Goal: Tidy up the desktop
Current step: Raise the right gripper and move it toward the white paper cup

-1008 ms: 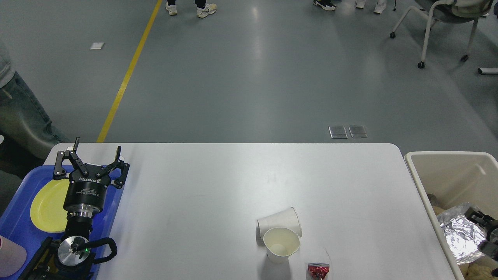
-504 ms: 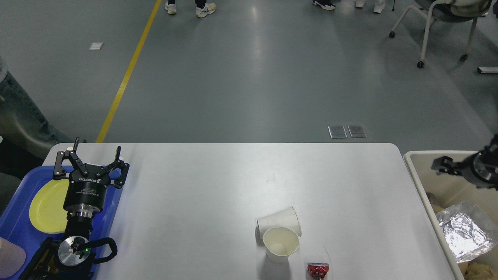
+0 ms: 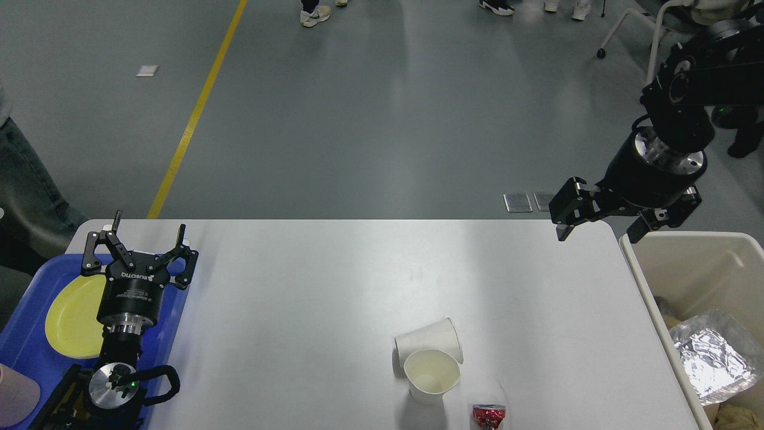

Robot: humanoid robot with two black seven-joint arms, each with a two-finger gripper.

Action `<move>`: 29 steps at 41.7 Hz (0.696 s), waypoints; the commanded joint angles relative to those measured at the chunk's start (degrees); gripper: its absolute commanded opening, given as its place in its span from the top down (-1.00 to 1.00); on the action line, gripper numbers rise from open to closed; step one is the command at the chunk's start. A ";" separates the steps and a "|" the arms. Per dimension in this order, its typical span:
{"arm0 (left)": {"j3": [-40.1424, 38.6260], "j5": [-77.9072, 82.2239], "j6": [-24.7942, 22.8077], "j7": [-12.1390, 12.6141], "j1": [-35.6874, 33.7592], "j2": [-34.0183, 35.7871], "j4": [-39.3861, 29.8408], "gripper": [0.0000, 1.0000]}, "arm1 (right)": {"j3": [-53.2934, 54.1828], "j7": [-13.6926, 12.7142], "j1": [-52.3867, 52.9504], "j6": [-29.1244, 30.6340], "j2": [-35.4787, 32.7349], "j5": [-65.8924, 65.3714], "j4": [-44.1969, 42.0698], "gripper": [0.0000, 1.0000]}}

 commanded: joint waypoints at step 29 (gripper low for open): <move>0.00 0.01 0.00 0.03 0.00 0.00 0.00 -0.92 | 4.10 -0.05 13.95 -1.19 4.58 1.31 19.91 -1.00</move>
